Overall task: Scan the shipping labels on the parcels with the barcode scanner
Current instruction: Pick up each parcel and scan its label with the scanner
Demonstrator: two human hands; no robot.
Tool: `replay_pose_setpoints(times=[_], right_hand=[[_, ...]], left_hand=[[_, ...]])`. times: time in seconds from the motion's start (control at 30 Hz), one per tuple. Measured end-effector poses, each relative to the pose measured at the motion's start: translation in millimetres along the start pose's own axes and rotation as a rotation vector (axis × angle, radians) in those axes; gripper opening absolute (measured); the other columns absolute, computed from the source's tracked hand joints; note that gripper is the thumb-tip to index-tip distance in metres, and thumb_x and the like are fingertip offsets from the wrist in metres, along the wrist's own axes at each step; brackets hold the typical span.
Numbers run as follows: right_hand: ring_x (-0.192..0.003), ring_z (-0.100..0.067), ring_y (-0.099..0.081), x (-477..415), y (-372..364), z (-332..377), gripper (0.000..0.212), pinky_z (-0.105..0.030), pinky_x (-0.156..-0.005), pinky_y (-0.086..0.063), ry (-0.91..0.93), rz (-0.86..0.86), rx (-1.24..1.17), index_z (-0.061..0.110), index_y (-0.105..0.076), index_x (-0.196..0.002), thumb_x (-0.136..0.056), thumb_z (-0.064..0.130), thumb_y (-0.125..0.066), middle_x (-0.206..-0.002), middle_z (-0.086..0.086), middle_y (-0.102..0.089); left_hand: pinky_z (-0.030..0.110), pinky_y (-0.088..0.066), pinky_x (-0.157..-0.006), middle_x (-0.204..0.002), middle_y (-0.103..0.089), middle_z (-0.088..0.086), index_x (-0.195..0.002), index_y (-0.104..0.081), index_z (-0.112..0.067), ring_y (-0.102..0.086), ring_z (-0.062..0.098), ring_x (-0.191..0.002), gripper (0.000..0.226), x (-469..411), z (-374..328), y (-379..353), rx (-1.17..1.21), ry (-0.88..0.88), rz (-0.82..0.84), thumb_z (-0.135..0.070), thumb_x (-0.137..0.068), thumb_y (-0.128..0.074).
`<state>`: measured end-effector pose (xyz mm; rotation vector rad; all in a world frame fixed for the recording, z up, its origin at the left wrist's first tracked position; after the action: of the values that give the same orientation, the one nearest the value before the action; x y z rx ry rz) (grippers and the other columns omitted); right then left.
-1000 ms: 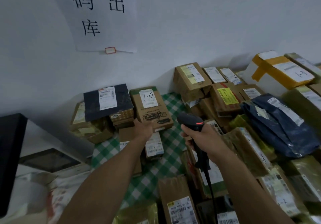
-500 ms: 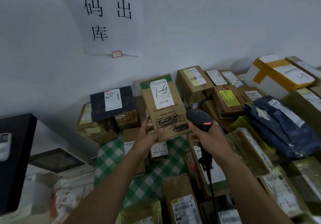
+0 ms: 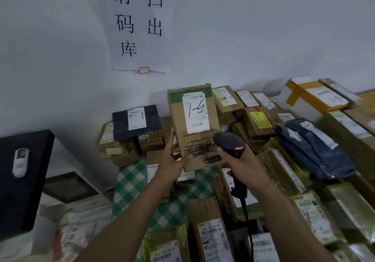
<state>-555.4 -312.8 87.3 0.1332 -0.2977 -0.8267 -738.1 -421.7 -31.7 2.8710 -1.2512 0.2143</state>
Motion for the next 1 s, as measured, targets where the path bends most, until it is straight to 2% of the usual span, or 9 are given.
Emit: replay_pose_setpoints(times=[0.1,0.17,0.27,0.4,0.5,0.6,0.7,0.83,1.0], right_hand=[[-0.078,-0.012,-0.075,9.0,-6.0,5.6,0.021,-0.019,-0.059,-0.051,-0.017,0.050,-0.002,0.034,-0.069,-0.119,-0.099,0.028,-0.071,-0.095,0.006,-0.077],[-0.072,-0.017,-0.074,15.5,-11.3,7.8,0.020,-0.024,-0.060,-0.053,-0.034,0.089,-0.015,0.035,-0.068,-0.118,-0.099,0.028,-0.071,-0.095,0.000,-0.079],[-0.068,-0.012,-0.072,25.0,-16.1,10.8,0.021,-0.024,-0.059,-0.053,-0.026,0.097,-0.004,0.030,-0.069,-0.119,-0.099,0.027,-0.072,-0.090,-0.003,-0.079],[-0.058,-0.010,-0.066,33.0,-17.8,14.9,0.018,-0.024,-0.053,-0.049,-0.020,0.119,0.038,0.031,-0.068,-0.117,-0.100,0.027,-0.071,-0.082,-0.005,-0.077],[-0.053,-0.010,-0.063,37.0,-19.4,16.5,0.013,-0.029,-0.055,-0.048,-0.024,0.146,0.037,0.031,-0.069,-0.112,-0.100,0.026,-0.070,-0.080,-0.006,-0.075],[-0.053,-0.010,-0.062,41.2,-20.0,17.4,0.009,-0.028,-0.055,-0.048,-0.024,0.159,0.051,0.032,-0.070,-0.107,-0.100,0.026,-0.069,-0.076,-0.004,-0.073],[-0.053,-0.011,-0.060,43.4,-20.2,15.9,0.011,-0.031,-0.059,-0.048,-0.034,0.183,0.065,0.028,-0.070,-0.111,-0.101,0.028,-0.069,-0.075,-0.005,-0.072],[-0.052,-0.011,-0.060,42.6,-20.4,14.9,0.015,-0.033,-0.060,-0.048,-0.034,0.188,0.069,0.031,-0.069,-0.115,-0.101,0.029,-0.069,-0.076,-0.006,-0.072],[-0.052,-0.011,-0.060,40.7,-21.4,15.4,0.014,-0.033,-0.060,-0.048,-0.035,0.205,0.065,0.030,-0.069,-0.114,-0.100,0.030,-0.069,-0.076,-0.006,-0.072]], left_hand=[[0.008,-0.052,-0.076,-0.140,-0.055,-0.015,-0.161,-0.017,-0.045,-0.054,-0.023,-0.111,0.105,-0.5,-2.5,3.2,-0.090,-0.036,-0.056,0.001,-0.089,-0.077],[0.009,-0.051,-0.083,-0.136,-0.056,-0.018,-0.161,-0.015,-0.043,-0.052,-0.025,-0.108,0.104,1.5,-3.7,4.0,-0.133,-0.032,-0.082,0.002,-0.089,-0.076],[0.023,-0.042,-0.105,-0.139,-0.051,-0.019,-0.163,-0.012,-0.039,-0.050,-0.011,-0.116,0.103,6.0,-1.1,4.5,-0.137,0.020,-0.091,0.002,-0.092,-0.073],[0.037,-0.040,-0.115,-0.146,-0.050,-0.013,-0.164,-0.012,-0.039,-0.043,0.005,-0.132,0.104,7.5,6.5,8.7,-0.153,0.055,-0.095,0.001,-0.091,-0.074],[0.043,-0.042,-0.116,-0.146,-0.054,-0.008,-0.164,-0.013,-0.040,-0.045,0.008,-0.134,0.105,9.3,10.2,10.7,-0.175,0.061,-0.104,0.000,-0.091,-0.075],[0.046,-0.042,-0.117,-0.147,-0.055,-0.006,-0.164,-0.014,-0.039,-0.047,0.010,-0.136,0.105,10.1,12.7,12.8,-0.187,0.052,-0.114,-0.002,-0.089,-0.077],[0.046,-0.041,-0.118,-0.148,-0.053,-0.005,-0.164,-0.013,-0.038,-0.044,0.009,-0.137,0.105,10.7,11.4,13.3,-0.203,0.041,-0.112,-0.002,-0.090,-0.077],[0.046,-0.041,-0.118,-0.147,-0.053,-0.006,-0.164,-0.011,-0.037,-0.044,0.009,-0.136,0.104,11.1,11.3,14.6,-0.203,0.043,-0.114,-0.001,-0.091,-0.075],[0.050,-0.040,-0.118,-0.152,-0.051,-0.004,-0.164,-0.010,-0.040,-0.042,0.014,-0.143,0.106,9.1,16.2,16.9,-0.231,0.056,-0.123,-0.003,-0.090,-0.077]])
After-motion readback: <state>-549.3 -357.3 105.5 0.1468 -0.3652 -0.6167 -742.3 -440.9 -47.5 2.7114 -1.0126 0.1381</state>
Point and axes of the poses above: each hand's wrist, its own x-axis away from the middle knuckle, its own y-axis out of the back of the hand, z = x × y, the point moved 5 cm from there along -x, towards the middle knuckle
